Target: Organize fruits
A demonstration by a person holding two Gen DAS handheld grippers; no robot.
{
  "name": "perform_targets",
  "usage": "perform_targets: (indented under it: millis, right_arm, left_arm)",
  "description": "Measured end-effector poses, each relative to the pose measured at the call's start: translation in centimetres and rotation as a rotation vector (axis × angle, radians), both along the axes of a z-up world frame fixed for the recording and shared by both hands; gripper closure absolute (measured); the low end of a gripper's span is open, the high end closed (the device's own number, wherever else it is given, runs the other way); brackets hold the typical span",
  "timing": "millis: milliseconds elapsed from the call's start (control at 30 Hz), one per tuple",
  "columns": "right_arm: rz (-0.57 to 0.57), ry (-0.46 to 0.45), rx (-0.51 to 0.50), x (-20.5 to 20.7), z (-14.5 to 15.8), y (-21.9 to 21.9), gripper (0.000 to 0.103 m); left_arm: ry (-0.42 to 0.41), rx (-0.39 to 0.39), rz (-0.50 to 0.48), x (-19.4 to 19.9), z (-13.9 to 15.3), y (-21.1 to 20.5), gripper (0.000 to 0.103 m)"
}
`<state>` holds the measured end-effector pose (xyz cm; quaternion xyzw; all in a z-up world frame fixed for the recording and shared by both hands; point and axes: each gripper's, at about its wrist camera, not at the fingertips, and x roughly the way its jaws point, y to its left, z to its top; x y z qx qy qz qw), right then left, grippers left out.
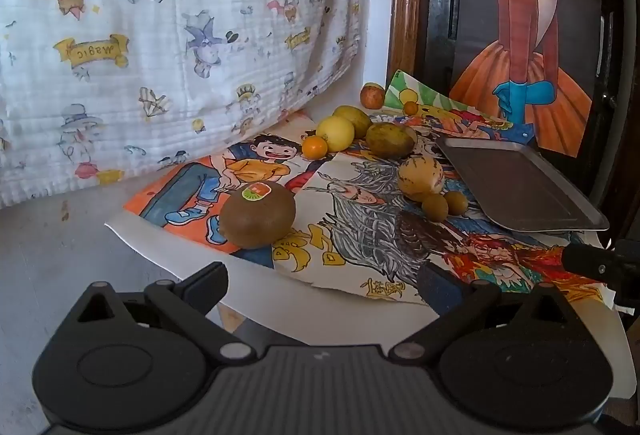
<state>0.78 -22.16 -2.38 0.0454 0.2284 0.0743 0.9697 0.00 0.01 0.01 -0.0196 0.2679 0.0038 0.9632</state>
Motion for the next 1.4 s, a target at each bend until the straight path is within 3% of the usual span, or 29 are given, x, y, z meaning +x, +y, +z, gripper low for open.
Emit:
perform_targets:
  millis: [1400]
  right_arm:
    - [0.0, 0.007, 0.003, 0.05, -0.14, 0.04, 0.0]
  left_arm:
    - [0.012, -0.003, -0.002, 0.11, 0.0, 0.03, 0.0]
